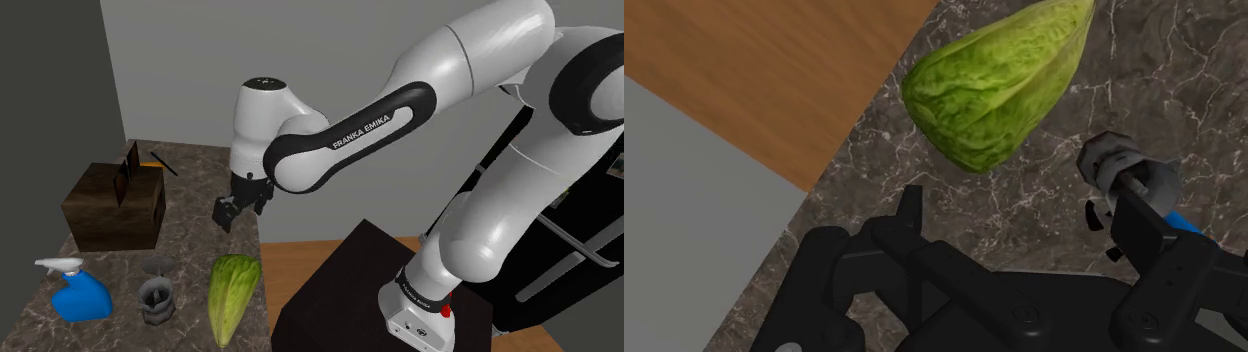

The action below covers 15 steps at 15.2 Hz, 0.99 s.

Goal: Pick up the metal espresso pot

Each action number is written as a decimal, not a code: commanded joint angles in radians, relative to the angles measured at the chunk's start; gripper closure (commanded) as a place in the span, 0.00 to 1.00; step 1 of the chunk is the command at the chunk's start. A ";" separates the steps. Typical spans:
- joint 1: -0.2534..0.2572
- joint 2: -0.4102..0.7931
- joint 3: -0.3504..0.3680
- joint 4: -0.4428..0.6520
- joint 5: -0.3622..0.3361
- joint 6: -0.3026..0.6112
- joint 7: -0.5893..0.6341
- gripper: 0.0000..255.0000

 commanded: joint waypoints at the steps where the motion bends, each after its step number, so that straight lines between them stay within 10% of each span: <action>1: 0.009 0.095 0.017 0.042 -0.065 0.040 0.070 0.00; 15: 0.249 0.660 -0.094 0.459 -0.391 0.113 0.368 0.00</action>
